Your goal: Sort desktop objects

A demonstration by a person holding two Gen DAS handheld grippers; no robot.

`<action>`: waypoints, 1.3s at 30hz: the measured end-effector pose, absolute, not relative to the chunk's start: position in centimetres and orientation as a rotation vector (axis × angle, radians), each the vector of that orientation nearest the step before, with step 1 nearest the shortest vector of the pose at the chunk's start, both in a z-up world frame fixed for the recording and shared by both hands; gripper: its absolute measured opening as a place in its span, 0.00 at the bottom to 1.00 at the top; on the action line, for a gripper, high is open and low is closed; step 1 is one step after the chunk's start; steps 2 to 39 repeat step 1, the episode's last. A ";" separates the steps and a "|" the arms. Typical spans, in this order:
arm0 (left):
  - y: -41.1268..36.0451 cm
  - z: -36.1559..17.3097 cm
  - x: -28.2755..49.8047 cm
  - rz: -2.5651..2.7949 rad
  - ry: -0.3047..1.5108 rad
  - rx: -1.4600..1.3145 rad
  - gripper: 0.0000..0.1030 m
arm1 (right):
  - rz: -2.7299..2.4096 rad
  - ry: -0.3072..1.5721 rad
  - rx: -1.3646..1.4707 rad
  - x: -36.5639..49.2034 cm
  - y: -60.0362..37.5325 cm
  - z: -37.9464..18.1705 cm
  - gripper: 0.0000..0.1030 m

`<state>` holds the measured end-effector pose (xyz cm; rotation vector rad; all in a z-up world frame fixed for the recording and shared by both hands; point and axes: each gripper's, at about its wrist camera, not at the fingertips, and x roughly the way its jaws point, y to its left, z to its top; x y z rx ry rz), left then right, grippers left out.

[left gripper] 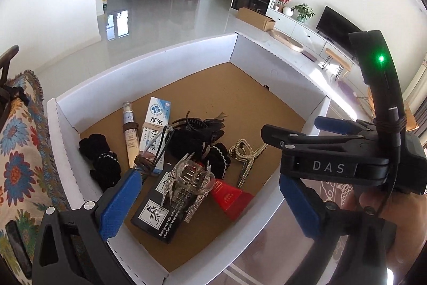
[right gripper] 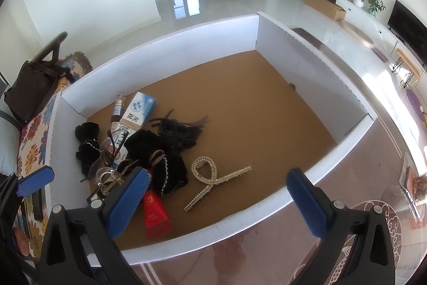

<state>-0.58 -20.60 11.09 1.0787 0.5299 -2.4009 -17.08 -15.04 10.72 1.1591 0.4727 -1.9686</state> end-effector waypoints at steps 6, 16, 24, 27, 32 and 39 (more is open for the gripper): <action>-20.4 11.2 -0.5 -2.389 0.490 1.058 1.00 | -1.972 0.467 1.159 -17.2 -15.1 10.8 1.00; -20.4 11.2 -0.5 -2.389 0.490 1.058 1.00 | -1.972 0.467 1.159 -17.2 -15.1 10.8 1.00; -20.4 11.2 -0.5 -2.389 0.490 1.058 1.00 | -1.972 0.467 1.159 -17.2 -15.1 10.8 1.00; -20.4 11.2 -0.5 -2.389 0.490 1.058 1.00 | -1.972 0.467 1.159 -17.2 -15.1 10.8 1.00; -20.4 11.2 -0.5 -2.389 0.490 1.058 1.00 | -1.972 0.467 1.159 -17.2 -15.1 10.8 1.00; -20.4 11.2 -0.5 -2.389 0.490 1.058 1.00 | -1.972 0.467 1.159 -17.2 -15.1 10.8 1.00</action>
